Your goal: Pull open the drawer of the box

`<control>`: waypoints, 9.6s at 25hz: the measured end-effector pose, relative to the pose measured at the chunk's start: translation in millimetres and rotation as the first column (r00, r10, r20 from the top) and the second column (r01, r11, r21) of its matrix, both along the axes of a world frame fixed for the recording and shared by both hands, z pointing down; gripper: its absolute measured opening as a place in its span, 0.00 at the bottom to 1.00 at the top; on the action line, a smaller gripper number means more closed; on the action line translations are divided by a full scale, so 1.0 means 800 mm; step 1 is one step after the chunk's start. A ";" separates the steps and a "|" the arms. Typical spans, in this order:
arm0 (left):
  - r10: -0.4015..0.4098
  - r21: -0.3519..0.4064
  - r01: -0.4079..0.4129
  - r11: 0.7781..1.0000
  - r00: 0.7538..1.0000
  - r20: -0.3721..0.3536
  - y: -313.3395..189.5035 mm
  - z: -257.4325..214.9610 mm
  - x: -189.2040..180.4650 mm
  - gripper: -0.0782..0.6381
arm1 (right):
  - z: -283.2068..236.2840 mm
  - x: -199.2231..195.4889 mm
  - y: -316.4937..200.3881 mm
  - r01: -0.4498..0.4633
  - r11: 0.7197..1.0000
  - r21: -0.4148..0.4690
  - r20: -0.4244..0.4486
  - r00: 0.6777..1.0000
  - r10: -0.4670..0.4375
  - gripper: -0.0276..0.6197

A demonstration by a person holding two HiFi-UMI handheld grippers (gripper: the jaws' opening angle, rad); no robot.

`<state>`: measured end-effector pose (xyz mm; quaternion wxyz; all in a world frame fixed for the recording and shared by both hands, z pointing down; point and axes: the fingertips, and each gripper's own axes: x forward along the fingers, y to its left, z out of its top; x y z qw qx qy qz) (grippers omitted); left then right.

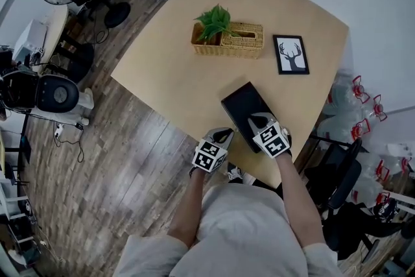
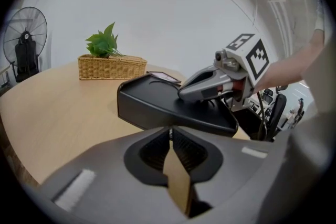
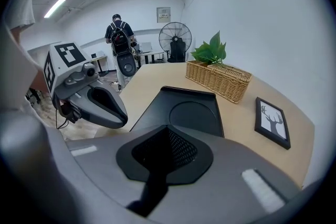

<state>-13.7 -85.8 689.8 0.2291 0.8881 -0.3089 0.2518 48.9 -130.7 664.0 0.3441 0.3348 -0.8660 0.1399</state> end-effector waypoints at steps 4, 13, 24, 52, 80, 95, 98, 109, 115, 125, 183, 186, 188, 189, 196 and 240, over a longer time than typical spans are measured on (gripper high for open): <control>0.038 0.006 -0.038 0.999 0.999 0.006 0.002 0.004 0.010 0.19 | 0.002 0.000 0.002 -0.002 1.000 0.023 -0.022 1.000 0.003 0.05; 0.089 0.007 -0.089 0.996 0.995 0.036 -0.004 0.013 0.021 0.28 | 0.001 0.001 0.001 0.005 0.999 0.037 -0.023 1.000 -0.004 0.05; 0.160 -0.008 -0.160 0.987 0.980 0.117 -0.003 0.040 0.024 0.30 | 0.001 -0.002 0.006 0.036 0.998 0.044 -0.030 0.999 -0.034 0.05; 0.167 -0.015 -0.166 0.986 0.982 0.091 -0.006 0.047 0.023 0.28 | 0.002 -0.002 0.007 0.037 0.998 0.046 -0.032 0.999 -0.035 0.05; 0.134 -0.029 -0.132 0.991 0.987 0.092 0.006 0.045 0.003 0.28 | 0.002 -0.003 0.011 0.050 0.997 0.056 -0.041 0.998 -0.047 0.05; 0.130 -0.027 -0.129 0.991 0.987 0.092 0.015 0.044 -0.001 0.29 | 0.003 0.003 0.015 0.039 0.998 0.057 -0.042 0.998 -0.037 0.05; 0.126 -0.029 -0.124 0.992 0.988 0.090 0.017 0.046 -0.003 0.29 | 0.005 0.003 0.015 0.041 0.998 0.055 -0.042 0.998 -0.039 0.05; 0.124 -0.038 -0.120 0.992 0.988 0.098 0.024 0.041 -0.011 0.29 | 0.004 0.002 0.016 0.043 0.998 0.056 -0.042 0.998 -0.040 0.05; 0.120 -0.039 -0.117 0.992 0.988 0.094 0.028 0.039 -0.018 0.29 | 0.002 0.000 0.016 0.042 0.998 0.055 -0.045 0.998 -0.040 0.05; 0.122 -0.036 -0.119 0.992 0.988 0.100 0.033 0.042 -0.030 0.29 | 0.003 0.001 0.015 0.042 0.998 0.054 -0.043 0.998 -0.040 0.05; 0.079 -0.038 -0.074 0.997 0.988 0.134 0.060 0.049 -0.088 0.29 | 0.004 0.002 0.013 0.041 0.997 0.060 -0.043 0.998 -0.039 0.05; 0.072 -0.037 -0.067 0.997 0.989 0.130 0.060 0.050 -0.087 0.29 | 0.006 0.004 0.012 0.041 0.997 0.058 -0.043 0.998 -0.038 0.05; 0.068 -0.037 -0.064 0.997 0.989 0.128 0.060 0.051 -0.087 0.29 | 0.006 0.004 0.013 0.041 0.997 0.058 -0.043 0.998 -0.039 0.05; 0.067 -0.036 -0.063 0.997 0.989 0.128 0.061 0.051 -0.088 0.29 | 0.006 0.004 0.013 0.041 0.997 0.059 -0.043 0.998 -0.039 0.05; 0.065 -0.040 -0.061 0.997 0.990 0.124 0.062 0.051 -0.089 0.29 | 0.006 0.003 0.012 0.041 0.997 0.059 -0.045 0.998 -0.038 0.05; -0.273 0.051 0.273 0.961 0.962 -0.012 0.077 -0.060 -0.080 0.24 | -0.069 -0.008 0.123 -0.321 0.945 0.059 0.299 0.909 0.290 0.05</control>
